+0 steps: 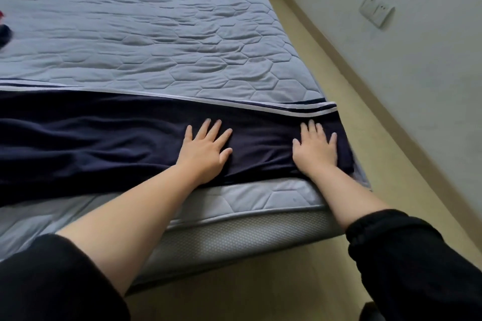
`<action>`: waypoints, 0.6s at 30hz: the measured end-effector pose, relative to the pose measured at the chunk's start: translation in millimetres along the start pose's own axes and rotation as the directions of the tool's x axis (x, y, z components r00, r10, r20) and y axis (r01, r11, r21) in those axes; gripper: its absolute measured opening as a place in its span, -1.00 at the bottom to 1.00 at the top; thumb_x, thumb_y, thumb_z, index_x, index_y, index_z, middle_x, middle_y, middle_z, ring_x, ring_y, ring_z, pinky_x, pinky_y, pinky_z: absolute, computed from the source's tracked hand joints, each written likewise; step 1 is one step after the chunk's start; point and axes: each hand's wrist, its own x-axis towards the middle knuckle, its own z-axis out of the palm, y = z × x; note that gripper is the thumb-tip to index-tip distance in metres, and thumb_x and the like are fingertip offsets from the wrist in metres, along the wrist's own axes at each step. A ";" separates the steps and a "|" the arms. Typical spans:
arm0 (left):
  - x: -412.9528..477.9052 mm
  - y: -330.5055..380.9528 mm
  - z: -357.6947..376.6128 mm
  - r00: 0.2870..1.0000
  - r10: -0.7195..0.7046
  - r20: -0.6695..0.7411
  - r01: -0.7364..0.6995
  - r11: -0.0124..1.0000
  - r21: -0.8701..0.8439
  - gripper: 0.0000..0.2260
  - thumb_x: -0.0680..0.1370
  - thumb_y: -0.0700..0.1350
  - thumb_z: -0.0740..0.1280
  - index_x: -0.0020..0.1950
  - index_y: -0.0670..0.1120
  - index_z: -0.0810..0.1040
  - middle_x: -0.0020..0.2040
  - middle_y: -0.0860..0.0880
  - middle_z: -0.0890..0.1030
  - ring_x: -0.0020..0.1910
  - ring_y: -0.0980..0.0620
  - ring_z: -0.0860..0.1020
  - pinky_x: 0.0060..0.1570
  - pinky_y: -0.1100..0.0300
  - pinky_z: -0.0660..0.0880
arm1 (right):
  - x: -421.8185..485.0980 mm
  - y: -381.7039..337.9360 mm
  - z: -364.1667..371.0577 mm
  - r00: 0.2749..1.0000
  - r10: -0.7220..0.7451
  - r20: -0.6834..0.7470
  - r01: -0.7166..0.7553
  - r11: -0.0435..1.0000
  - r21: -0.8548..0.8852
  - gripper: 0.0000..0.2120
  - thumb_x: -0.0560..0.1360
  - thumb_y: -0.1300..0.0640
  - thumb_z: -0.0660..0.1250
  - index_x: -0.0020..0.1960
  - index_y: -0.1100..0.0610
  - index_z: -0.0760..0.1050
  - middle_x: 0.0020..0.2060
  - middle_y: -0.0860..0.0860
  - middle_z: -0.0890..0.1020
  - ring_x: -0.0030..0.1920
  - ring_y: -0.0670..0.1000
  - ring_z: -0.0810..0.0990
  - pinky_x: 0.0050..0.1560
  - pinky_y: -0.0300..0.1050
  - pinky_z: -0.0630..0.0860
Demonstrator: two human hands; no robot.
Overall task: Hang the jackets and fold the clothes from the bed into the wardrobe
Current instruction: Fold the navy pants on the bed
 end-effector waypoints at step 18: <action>-136.4 -255.0 -12.4 0.896 -0.444 0.011 0.442 0.894 0.078 -0.46 0.61 0.22 -0.08 0.56 0.11 -0.04 0.58 0.03 -0.04 0.55 0.01 -0.09 0.45 -0.15 -0.08 | -54.8 -263.7 -16.2 0.987 0.042 0.156 -0.084 0.957 0.276 -0.39 0.54 0.10 0.00 0.56 0.09 -0.04 0.56 0.05 -0.09 0.54 0.10 -0.17 0.36 0.49 -0.11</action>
